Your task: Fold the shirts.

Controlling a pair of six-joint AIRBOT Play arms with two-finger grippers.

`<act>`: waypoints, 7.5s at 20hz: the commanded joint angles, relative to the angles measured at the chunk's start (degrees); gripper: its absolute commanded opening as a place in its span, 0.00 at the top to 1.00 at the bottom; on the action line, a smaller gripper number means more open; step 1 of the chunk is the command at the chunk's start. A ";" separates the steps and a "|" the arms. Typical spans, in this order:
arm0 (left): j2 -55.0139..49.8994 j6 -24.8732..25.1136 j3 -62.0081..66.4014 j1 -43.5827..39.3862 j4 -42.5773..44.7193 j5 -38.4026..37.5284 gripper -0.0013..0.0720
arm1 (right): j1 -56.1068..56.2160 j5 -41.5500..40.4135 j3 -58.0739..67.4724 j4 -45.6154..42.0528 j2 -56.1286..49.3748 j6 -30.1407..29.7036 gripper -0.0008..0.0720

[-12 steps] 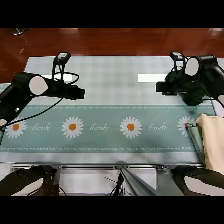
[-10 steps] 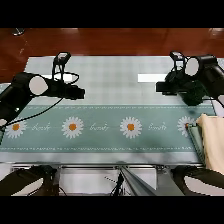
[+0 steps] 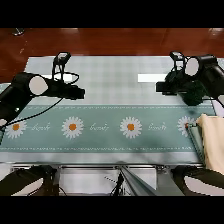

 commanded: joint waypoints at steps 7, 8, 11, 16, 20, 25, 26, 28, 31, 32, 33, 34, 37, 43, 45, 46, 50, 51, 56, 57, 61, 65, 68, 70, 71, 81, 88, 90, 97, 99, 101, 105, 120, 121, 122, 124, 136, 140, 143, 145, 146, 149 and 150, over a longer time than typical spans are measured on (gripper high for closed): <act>-0.04 0.00 -0.02 0.04 -0.42 3.69 0.95 | 0.00 -0.09 0.04 0.00 -0.04 0.02 0.94; -0.04 0.00 -0.02 0.04 -0.39 4.42 0.95 | 0.00 -1.60 0.04 -0.57 -0.04 -0.26 0.94; -0.17 0.02 -0.02 0.09 -0.33 11.23 0.95 | -0.07 -12.87 0.04 -13.57 -0.04 0.33 0.84; -0.92 1.03 -0.02 0.61 0.37 24.15 0.02 | -9.42 -28.44 0.33 -34.23 -2.75 17.57 0.11; -1.53 1.97 -0.04 1.84 0.50 23.26 0.02 | -22.77 -27.32 1.66 -23.76 -9.79 18.73 0.12; -4.17 4.66 -0.02 1.92 0.59 20.39 0.03 | -29.75 -23.47 1.66 -3.19 -16.98 6.29 0.15; -4.55 5.97 -0.02 2.47 0.72 17.94 0.03 | -29.73 -22.21 1.66 -1.88 -17.40 4.20 0.31; -4.39 5.90 0.07 4.90 0.72 11.85 0.03 | -29.53 -20.17 2.75 3.85 -17.35 -1.66 0.93; -1.86 6.03 1.66 10.97 0.72 -1.60 0.03 | -29.16 -16.28 12.55 14.47 -14.12 -10.80 0.94; -0.04 7.39 1.75 13.11 0.72 -5.79 0.03 | -28.50 -16.00 17.11 17.20 -11.52 -13.40 0.94; 2.34 8.48 1.57 15.41 0.72 -9.73 0.03 | -27.67 -15.65 21.35 19.34 -8.55 -15.45 0.94; 4.96 8.44 0.98 17.29 0.68 -11.80 0.03 | -26.47 -15.67 25.33 20.83 -4.87 -17.35 0.94; 15.69 8.41 -3.78 19.47 -2.84 -11.72 0.03 | -21.75 -16.04 32.39 21.03 6.16 -19.34 0.94; 35.08 8.46 -15.23 19.43 -18.58 -9.68 0.03 | -10.99 -14.29 34.34 21.03 21.38 -22.58 0.94; 38.62 8.46 -17.05 19.45 -18.73 -9.99 0.03 | -7.67 -11.10 34.32 21.07 23.12 -23.91 0.94; 39.67 7.72 -17.49 19.45 -18.71 -10.01 0.03 | -5.68 -6.71 34.32 21.07 23.17 -25.59 0.94; 39.54 6.95 -17.53 19.45 -18.75 -8.83 0.03 | 5.60 6.93 25.00 21.88 20.74 -25.90 0.94; 39.15 6.95 -17.53 19.45 -18.75 -8.41 0.03 | 9.51 4.94 19.89 21.88 20.06 -24.94 0.94; 35.76 6.95 -17.57 19.45 -18.75 -8.02 0.03 | 24.48 -9.53 0.07 22.45 11.39 -16.09 0.94; 34.99 6.95 -17.57 19.45 -18.75 -8.26 0.03 | 26.36 -12.15 -1.38 23.69 8.00 -14.51 0.94; 33.33 6.95 -17.59 19.43 -19.39 -9.09 0.03 | 30.49 -15.15 -1.51 35.06 -4.52 -13.16 0.93; 32.74 6.99 -17.57 19.43 -19.56 -11.17 0.03 | 24.87 -3.74 2.27 35.47 -6.80 -18.08 0.12; 31.71 6.93 -17.73 19.43 -19.56 -17.14 0.03 | 12.07 5.70 3.72 25.38 -0.50 -17.97 0.12; 30.91 6.95 -20.37 19.45 -19.56 -19.45 0.03 | 2.75 7.34 1.73 16.13 5.84 -15.23 0.13; 30.23 6.95 -23.04 19.43 -19.58 -19.61 0.03 | -1.66 7.13 -0.94 12.41 9.07 -13.35 0.13; 13.53 7.56 -35.36 22.18 -15.89 -16.72 0.03 | -21.00 -0.24 -48.33 28.04 32.94 -20.06 0.14; 3.76 17.44 -35.43 21.14 -34.42 -10.69 0.07 | -20.98 -5.81 -51.15 34.49 32.87 -22.62 0.14; 1.86 19.87 -35.41 18.93 -37.79 -8.11 0.89 | -20.98 -7.13 -51.15 35.89 32.87 -23.19 0.14; 1.16 22.18 -35.15 17.44 -40.37 -6.47 0.95 | -20.96 -13.51 -50.56 48.74 24.81 -28.70 0.14; 1.16 22.18 -35.15 17.42 -40.85 -6.49 0.95 | -20.96 -16.31 -47.60 48.59 19.45 -29.38 0.14; 1.16 22.18 -35.15 17.42 -40.98 -6.45 0.95 | -20.94 -16.00 -42.73 49.03 13.31 -30.88 0.14; 1.16 22.18 -35.15 17.42 -41.70 -5.16 0.95 | -19.69 -13.42 -36.09 55.80 1.92 -35.34 0.14; 11.65 36.96 10.82 24.74 -76.28 1.60 0.95 | -8.50 5.88 37.59 23.58 5.66 -17.70 0.94; 12.87 36.96 16.46 26.23 -76.26 1.60 0.95 | -8.50 7.69 43.65 21.05 7.23 -17.57 0.94; 14.12 36.92 21.05 27.76 -76.26 1.60 0.95 | -8.50 8.68 48.13 19.23 9.27 -17.55 0.94; 16.96 36.17 28.89 31.30 -75.01 1.57 0.95 | -8.50 6.78 50.10 18.40 15.72 -17.55 0.94; 40.96 8.98 42.82 43.85 -10.23 -10.67 0.95 | -8.50 32.96 42.64 12.85 41.00 -12.50 0.94; 40.94 4.57 34.16 43.85 -20.11 -20.37 0.95 | -8.50 35.82 20.81 16.55 47.25 -9.66 0.94; 38.80 11.91 19.58 43.85 -39.54 -23.93 0.95 | -8.50 30.97 -0.42 21.38 51.41 -9.46 0.94; 36.94 14.97 9.40 43.78 -42.45 -22.18 0.95 | -8.50 23.91 -13.22 20.44 52.15 -10.01 0.94; 35.39 16.87 4.74 43.78 -42.42 -20.63 0.95 | -8.50 19.02 -18.03 20.11 51.43 -10.08 0.94; 28.24 21.51 -3.78 42.40 -42.40 -14.36 0.95 | -8.50 4.63 -25.44 20.13 43.32 -11.28 0.94; 25.27 23.17 -4.70 41.27 -42.40 -12.74 0.95 | -8.50 0.92 -25.27 20.15 39.08 -12.17 0.94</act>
